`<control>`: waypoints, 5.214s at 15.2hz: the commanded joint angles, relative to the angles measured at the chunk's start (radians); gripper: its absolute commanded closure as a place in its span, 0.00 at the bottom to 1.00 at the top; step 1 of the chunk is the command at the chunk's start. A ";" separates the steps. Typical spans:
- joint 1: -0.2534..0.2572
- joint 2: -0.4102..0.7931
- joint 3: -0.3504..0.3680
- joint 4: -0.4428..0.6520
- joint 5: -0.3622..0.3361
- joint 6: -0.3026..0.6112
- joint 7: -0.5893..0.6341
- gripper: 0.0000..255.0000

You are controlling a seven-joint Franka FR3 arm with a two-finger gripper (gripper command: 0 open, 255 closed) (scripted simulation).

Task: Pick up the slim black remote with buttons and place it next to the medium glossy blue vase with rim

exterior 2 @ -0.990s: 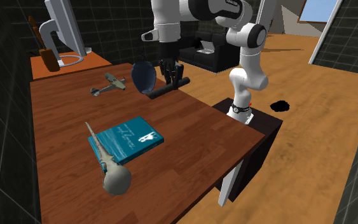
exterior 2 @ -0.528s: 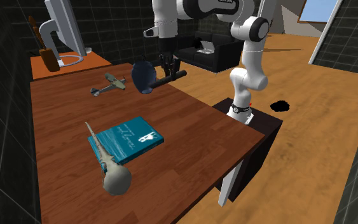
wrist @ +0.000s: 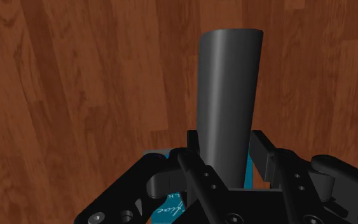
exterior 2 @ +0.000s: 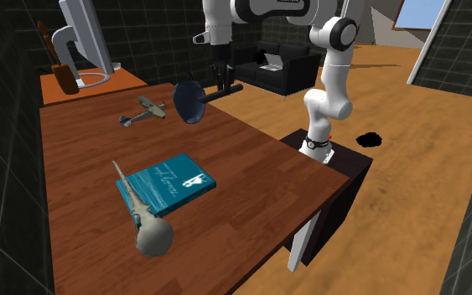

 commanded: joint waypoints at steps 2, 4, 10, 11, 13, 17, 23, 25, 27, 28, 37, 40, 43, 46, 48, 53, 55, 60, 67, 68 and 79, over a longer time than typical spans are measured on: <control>-0.032 -0.029 -0.033 -0.032 -0.008 -0.002 -0.067 1.00; -0.054 -0.043 -0.057 -0.046 -0.014 -0.003 -0.112 1.00; -0.121 -0.059 -0.131 -0.061 -0.029 -0.013 -0.253 1.00; -0.132 -0.057 -0.144 -0.059 -0.030 -0.015 -0.277 1.00; -0.156 -0.052 -0.170 -0.051 -0.032 -0.020 -0.327 1.00; -0.203 -0.026 -0.225 -0.021 -0.031 -0.032 -0.429 1.00; -0.284 0.051 -0.307 0.065 -0.007 -0.057 -0.591 1.00; -0.317 0.087 -0.333 0.106 0.008 -0.069 -0.647 1.00; -0.353 0.130 -0.358 0.154 0.028 -0.084 -0.703 1.00; -0.373 0.153 -0.369 0.181 0.040 -0.092 -0.732 1.00; -0.489 0.282 -0.414 0.277 0.106 -0.088 -0.878 1.00; -0.477 0.266 -0.413 0.215 0.096 -0.040 -0.876 1.00; -0.468 0.253 -0.412 0.158 0.089 0.006 -0.875 1.00; -0.461 0.244 -0.411 0.105 0.085 0.051 -0.874 1.00; -0.457 0.240 -0.410 0.073 0.082 0.079 -0.874 1.00; -0.450 0.234 -0.408 -0.001 0.080 0.149 -0.876 1.00; -0.448 0.234 -0.407 -0.029 0.081 0.176 -0.877 1.00; -0.444 0.238 -0.404 -0.091 0.085 0.241 -0.882 1.00; -0.443 0.254 -0.400 -0.166 0.097 0.329 -0.893 1.00; -0.443 0.258 -0.399 -0.176 0.100 0.341 -0.895 1.00; -0.450 0.307 -0.387 -0.265 0.136 0.471 -0.921 1.00</control>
